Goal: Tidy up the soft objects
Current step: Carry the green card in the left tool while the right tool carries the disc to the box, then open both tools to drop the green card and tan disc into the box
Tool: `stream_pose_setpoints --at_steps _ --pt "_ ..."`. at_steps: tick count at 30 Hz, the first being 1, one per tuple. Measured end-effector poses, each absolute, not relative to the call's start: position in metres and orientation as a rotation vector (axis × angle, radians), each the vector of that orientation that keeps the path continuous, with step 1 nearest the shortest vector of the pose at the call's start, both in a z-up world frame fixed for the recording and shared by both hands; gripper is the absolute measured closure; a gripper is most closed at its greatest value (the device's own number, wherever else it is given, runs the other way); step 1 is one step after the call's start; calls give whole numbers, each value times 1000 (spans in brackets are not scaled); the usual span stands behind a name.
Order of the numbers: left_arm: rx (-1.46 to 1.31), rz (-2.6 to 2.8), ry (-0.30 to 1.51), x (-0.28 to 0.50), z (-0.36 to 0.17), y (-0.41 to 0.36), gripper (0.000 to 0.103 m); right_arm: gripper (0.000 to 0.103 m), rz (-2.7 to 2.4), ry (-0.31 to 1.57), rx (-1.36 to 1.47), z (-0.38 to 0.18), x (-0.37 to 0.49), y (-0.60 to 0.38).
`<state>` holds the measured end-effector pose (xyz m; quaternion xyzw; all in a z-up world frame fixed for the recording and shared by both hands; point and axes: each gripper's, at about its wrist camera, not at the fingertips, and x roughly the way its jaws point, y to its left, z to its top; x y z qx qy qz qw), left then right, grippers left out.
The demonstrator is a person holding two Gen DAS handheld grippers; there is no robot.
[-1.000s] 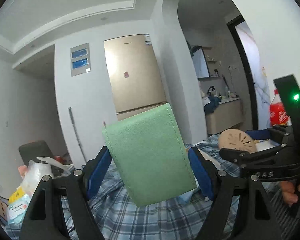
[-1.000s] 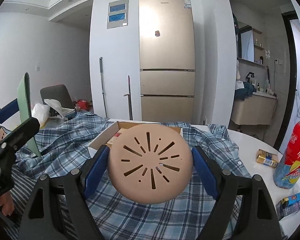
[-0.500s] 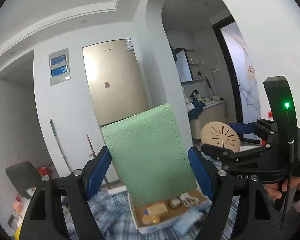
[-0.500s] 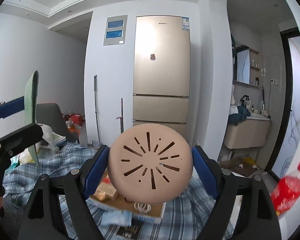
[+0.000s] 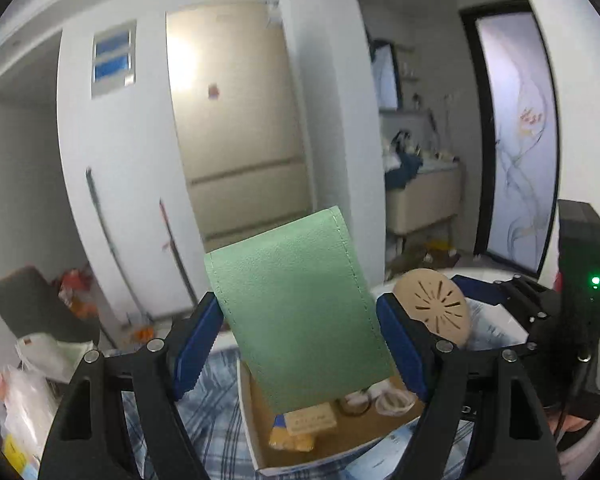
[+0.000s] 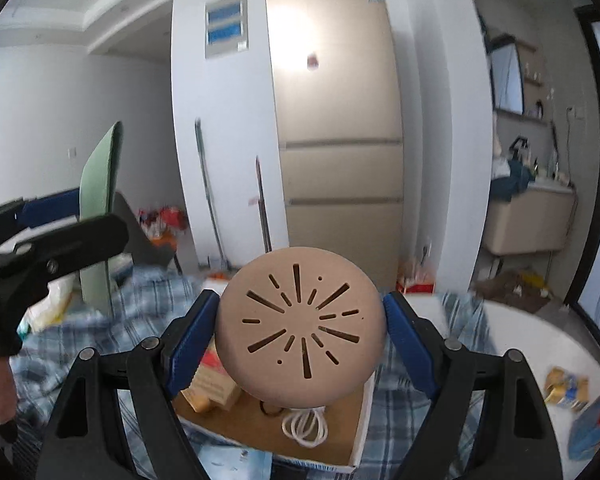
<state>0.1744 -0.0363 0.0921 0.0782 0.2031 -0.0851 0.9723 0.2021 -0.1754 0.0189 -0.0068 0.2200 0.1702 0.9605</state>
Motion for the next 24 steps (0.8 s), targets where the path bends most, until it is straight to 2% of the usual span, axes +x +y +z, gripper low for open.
stream_pose_setpoints --at_steps 11,24 --pt "212 -281 644 225 24 -28 22 21 442 653 -78 -38 227 -164" --pt "238 -287 766 246 -29 -29 22 21 488 730 -179 -67 224 -141"
